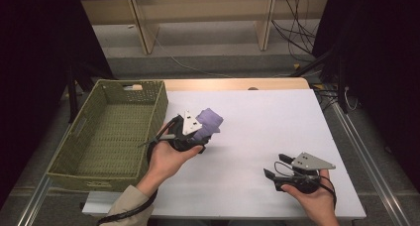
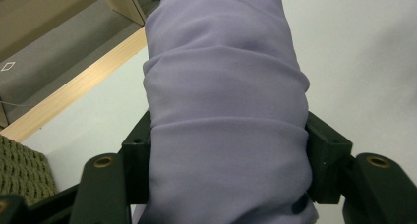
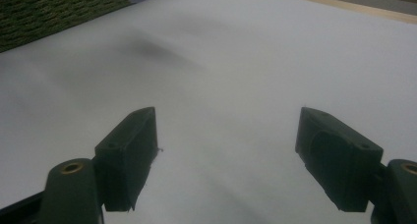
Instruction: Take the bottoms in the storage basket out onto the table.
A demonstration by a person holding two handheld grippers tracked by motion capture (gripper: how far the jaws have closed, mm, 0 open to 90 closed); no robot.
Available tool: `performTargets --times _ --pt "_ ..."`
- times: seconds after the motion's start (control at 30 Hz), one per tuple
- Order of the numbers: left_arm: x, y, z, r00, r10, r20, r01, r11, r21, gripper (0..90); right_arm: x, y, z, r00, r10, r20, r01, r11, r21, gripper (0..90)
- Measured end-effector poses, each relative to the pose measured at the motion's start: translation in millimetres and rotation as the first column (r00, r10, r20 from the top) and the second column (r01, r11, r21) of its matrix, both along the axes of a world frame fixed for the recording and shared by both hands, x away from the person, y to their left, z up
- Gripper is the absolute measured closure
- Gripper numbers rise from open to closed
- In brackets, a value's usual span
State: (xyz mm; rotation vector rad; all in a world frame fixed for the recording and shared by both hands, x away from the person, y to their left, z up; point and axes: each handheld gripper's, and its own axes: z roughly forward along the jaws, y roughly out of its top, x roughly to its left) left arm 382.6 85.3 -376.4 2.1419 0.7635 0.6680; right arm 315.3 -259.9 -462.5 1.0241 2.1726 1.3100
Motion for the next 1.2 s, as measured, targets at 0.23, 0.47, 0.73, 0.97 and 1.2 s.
performTargets --times 0.23,0.47,0.73,0.97,1.2 --pt "-2.3 -5.2 -3.0 0.9998 -0.018 -0.009 0.018 0.9998 0.003 37.2 0.1 0.0 -0.1 1.0000 0.001 0.000 -0.001 1.0000 0.000 24.7" --pt "-6.8 -13.8 -7.1 0.9989 -0.044 -0.016 0.044 0.9989 0.013 37.1 0.1 0.0 -0.2 1.0000 0.000 0.000 0.000 1.0000 -0.001 24.7" --pt "-10.3 -21.7 -12.4 0.9972 -0.068 -0.032 0.068 0.9975 0.016 37.1 0.2 -0.1 -0.3 1.0000 0.001 -0.001 -0.001 1.0000 -0.001 24.7" --pt "-13.2 -29.1 -18.8 0.9941 -0.093 -0.056 0.094 0.9953 0.020 37.1 0.3 0.0 -0.5 1.0000 0.002 -0.003 -0.002 1.0000 -0.001 24.7" --pt "-15.8 -35.6 -25.2 0.9903 -0.117 -0.075 0.119 0.9926 0.024 37.1 0.4 -0.1 -0.5 1.0000 0.003 -0.004 -0.003 1.0000 -0.001 24.7"
